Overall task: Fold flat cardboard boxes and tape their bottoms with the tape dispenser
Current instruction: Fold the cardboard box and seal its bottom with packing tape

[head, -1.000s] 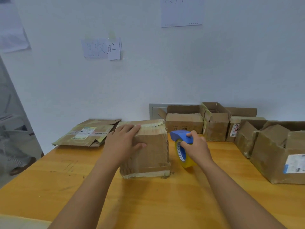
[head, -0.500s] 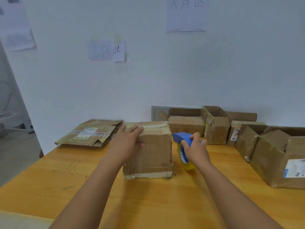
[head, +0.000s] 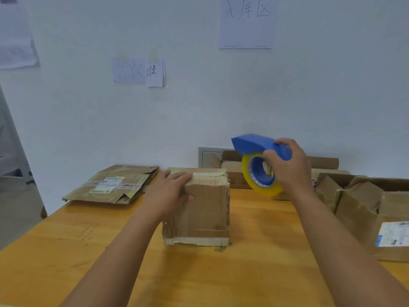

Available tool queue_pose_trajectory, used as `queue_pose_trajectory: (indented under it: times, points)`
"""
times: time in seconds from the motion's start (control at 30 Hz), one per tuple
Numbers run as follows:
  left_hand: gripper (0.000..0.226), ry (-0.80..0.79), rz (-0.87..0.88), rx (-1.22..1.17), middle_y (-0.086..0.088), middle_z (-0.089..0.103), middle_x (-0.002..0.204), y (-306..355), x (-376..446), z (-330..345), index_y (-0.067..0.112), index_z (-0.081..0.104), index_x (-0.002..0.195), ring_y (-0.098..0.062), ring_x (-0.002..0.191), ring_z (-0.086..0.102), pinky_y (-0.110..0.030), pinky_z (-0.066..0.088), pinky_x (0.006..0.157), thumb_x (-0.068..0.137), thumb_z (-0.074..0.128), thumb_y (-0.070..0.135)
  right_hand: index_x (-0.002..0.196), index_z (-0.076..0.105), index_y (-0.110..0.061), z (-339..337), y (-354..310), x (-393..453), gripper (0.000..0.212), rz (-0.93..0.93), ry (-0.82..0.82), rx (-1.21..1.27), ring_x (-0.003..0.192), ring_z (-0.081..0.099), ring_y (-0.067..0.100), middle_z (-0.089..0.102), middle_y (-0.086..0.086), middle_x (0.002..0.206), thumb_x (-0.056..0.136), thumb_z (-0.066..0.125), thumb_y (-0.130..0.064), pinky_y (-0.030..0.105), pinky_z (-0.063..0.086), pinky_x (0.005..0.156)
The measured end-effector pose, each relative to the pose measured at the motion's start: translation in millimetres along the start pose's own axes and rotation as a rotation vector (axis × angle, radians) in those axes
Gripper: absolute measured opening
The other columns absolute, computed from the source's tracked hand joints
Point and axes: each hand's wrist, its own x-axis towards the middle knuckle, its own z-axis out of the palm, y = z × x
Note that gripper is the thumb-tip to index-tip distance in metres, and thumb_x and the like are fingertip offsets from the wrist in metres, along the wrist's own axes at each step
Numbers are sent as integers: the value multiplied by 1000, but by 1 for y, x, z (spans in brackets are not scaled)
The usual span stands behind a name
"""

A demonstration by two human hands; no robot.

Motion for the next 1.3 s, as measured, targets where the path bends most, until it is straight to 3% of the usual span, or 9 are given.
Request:
queue_pose_trajectory:
  times: [0.13,0.27,0.4,0.63,0.77,0.9,1.03,1.13,1.3]
  points:
    - [57,20,30,-43,19,45,147,-3,0,-5,42,40,137,-20,141,23,-45,43,99,87,62,58,100,63,-42,15,-41,17,26,-46,-123,230,79,58,-4,56,-22,97,74,65,-46,17,48,60]
    - [64,60,46,-73,21,41,150,-8,-2,-10,42,44,143,-16,135,28,-40,36,105,86,55,67,99,65,-39,56,-55,20,18,-87,-334,310,75,57,-11,59,-14,99,87,70,-27,8,46,61]
    - [66,61,17,-238,28,46,136,-16,-7,-9,39,46,144,-9,133,28,-37,33,106,85,53,70,108,66,-36,78,-53,19,22,-79,-434,315,87,63,6,62,-11,104,89,69,-24,14,51,66]
    - [34,106,-243,-981,27,70,103,-20,16,-26,38,68,112,10,101,58,-23,42,86,101,39,50,110,68,-31,80,-49,29,30,-55,-461,353,96,66,27,66,2,107,81,65,-33,29,60,74]
    - [41,144,-283,-1064,21,74,95,-13,32,-39,31,70,105,7,85,66,-25,43,78,103,35,53,108,68,-33,83,-49,31,30,-48,-477,365,95,66,29,67,8,108,79,62,-34,29,59,73]
    - [43,74,-310,-1217,14,76,96,-11,43,-44,28,72,104,-1,86,70,-33,44,91,99,41,58,106,68,-33,87,-47,33,27,-41,-484,384,88,66,23,66,12,108,80,62,-31,25,57,68]
    - [27,15,-272,-1316,10,76,101,-18,46,-42,24,72,106,-1,90,70,-31,40,84,98,54,43,108,68,-30,89,-42,35,21,-50,-485,400,80,65,15,63,21,111,92,62,-17,23,56,66]
    - [24,-15,-272,-1398,5,76,103,-22,47,-42,22,74,103,-3,92,70,-31,37,84,99,53,32,107,68,-31,90,-44,34,25,-41,-489,391,77,65,11,63,19,110,83,61,-29,21,54,64]
    - [29,-41,-258,-1489,-2,75,106,-30,49,-45,18,73,105,-10,96,70,-32,38,85,95,46,18,106,67,-36,92,-45,33,27,-66,-492,338,92,63,29,62,15,110,80,59,-37,24,56,69]
